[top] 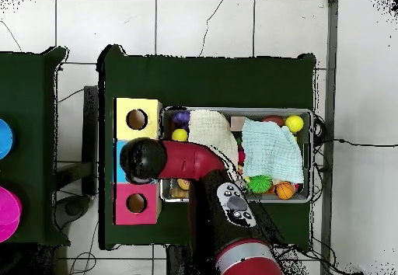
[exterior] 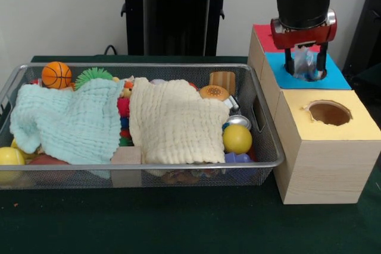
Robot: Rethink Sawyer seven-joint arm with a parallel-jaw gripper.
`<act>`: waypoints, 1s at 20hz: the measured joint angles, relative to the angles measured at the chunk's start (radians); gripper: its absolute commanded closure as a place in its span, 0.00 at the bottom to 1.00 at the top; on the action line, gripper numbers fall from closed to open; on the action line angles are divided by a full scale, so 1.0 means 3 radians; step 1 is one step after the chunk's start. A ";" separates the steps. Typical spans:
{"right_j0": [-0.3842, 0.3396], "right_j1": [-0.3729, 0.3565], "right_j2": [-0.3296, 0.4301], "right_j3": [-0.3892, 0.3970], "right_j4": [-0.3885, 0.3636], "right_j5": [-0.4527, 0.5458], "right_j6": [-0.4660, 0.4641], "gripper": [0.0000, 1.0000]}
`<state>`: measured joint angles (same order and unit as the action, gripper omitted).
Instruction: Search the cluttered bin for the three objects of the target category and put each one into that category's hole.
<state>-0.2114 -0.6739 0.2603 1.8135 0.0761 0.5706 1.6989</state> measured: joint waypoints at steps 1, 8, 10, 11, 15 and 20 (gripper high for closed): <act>0.0028 -0.0008 -0.0030 0.0000 -0.0015 -0.0027 0.0000 0.00; 0.0345 -0.0106 -0.0322 -0.0021 -0.0063 -0.0109 0.0000 0.00; 0.0376 -0.0124 -0.0382 -0.0038 -0.0062 -0.0109 0.0000 0.00; 0.0385 -0.0129 -0.0404 -0.0046 -0.0063 -0.0109 0.0000 0.00; 0.0441 -0.0159 -0.0544 -0.0106 -0.0064 -0.0109 0.0000 0.00; 0.0577 -0.0219 -0.0807 -0.0244 -0.0143 -0.0108 0.0000 0.00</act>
<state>-0.0384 -0.7397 0.0184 1.7403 0.0330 0.5383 1.6989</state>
